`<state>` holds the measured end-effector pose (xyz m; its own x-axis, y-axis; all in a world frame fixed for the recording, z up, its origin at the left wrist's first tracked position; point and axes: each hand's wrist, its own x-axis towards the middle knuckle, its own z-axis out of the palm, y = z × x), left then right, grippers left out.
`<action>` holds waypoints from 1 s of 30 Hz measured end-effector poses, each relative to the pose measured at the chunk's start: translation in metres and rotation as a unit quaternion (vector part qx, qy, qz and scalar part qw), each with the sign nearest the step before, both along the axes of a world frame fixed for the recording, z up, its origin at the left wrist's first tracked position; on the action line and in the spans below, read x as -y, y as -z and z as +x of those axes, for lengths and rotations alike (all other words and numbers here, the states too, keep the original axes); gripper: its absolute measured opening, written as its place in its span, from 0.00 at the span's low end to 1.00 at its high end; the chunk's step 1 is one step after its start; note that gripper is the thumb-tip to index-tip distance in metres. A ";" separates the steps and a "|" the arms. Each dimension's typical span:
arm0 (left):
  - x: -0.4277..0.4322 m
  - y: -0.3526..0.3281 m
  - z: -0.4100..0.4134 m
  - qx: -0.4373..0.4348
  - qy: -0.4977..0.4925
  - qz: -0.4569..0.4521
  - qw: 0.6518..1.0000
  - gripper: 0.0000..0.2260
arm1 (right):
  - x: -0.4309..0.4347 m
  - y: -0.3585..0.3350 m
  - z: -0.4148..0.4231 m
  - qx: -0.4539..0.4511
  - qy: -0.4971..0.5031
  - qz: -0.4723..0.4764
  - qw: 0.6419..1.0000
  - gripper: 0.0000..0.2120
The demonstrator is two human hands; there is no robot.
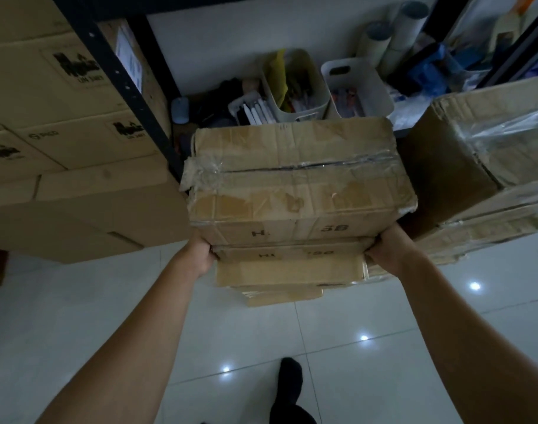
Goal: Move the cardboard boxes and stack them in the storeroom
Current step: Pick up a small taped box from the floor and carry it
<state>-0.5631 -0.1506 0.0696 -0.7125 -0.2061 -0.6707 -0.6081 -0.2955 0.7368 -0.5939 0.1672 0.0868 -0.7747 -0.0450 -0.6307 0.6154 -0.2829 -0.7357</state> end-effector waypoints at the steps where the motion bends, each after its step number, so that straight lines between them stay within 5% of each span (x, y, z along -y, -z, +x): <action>1: -0.001 0.000 0.003 -0.004 0.008 -0.008 1.000 0.17 | -0.002 0.001 0.004 0.000 -0.014 0.006 1.000 0.19; 15: 0.041 -0.029 0.027 -0.046 -0.030 0.035 0.998 0.15 | 0.033 -0.035 0.021 -0.041 -0.056 0.056 0.996 0.18; 28: 0.253 -0.062 0.128 -0.107 -0.121 0.032 0.986 0.18 | 0.262 -0.068 0.077 -0.118 -0.116 0.025 0.986 0.15; 30: 0.299 -0.068 0.150 -0.127 -0.115 0.032 0.985 0.17 | 0.316 -0.070 0.097 -0.123 -0.133 0.029 0.983 0.21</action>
<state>-0.4132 -0.4498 0.1375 -0.7985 -0.3450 -0.4934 -0.3180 -0.4541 0.8323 -0.4969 -0.1493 0.1569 -0.8696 -0.2355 -0.4340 0.4639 -0.0887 -0.8814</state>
